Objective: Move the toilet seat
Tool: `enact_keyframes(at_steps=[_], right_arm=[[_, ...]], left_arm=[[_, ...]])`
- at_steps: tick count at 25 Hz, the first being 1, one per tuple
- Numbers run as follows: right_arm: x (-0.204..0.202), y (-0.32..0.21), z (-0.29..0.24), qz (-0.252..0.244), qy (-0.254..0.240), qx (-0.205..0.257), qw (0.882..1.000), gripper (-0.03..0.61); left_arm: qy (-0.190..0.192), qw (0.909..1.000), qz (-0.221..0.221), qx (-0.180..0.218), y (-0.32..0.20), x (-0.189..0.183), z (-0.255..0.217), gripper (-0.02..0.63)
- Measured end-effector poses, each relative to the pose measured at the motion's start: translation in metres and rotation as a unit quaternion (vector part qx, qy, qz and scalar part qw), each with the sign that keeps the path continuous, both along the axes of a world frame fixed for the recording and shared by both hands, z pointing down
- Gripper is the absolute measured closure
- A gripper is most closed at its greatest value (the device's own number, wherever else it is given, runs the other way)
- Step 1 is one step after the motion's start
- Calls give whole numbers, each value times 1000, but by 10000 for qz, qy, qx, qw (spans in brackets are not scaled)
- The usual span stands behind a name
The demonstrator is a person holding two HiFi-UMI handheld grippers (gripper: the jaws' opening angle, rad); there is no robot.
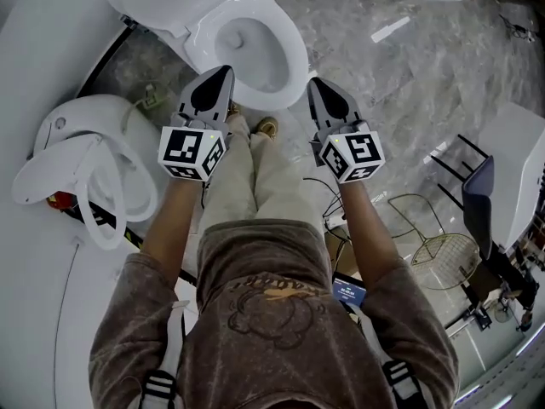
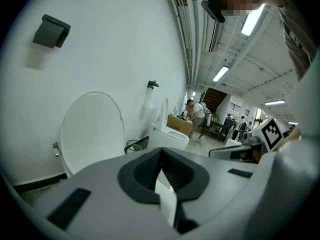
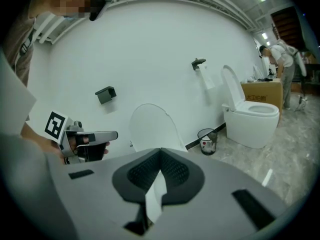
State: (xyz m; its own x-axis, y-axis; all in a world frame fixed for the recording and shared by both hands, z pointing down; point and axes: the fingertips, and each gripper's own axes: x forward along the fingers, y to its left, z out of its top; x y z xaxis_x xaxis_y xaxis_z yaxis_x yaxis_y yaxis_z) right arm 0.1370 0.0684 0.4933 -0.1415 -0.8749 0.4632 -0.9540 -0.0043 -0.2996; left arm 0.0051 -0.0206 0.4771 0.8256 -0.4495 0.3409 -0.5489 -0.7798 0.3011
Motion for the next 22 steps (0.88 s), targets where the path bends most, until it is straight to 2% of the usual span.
enact_keyframes(at_steps=[15, 22], right_arm=[[-3, -17, 100, -195, -35, -428, 9989, 581], [-2, -19, 142, -177, -140, -531, 9983, 581]], left_arm=[[-330, 9990, 173, -236, -9, 3, 101, 604], [-404, 9982, 33, -451, -4, 0, 144, 604]])
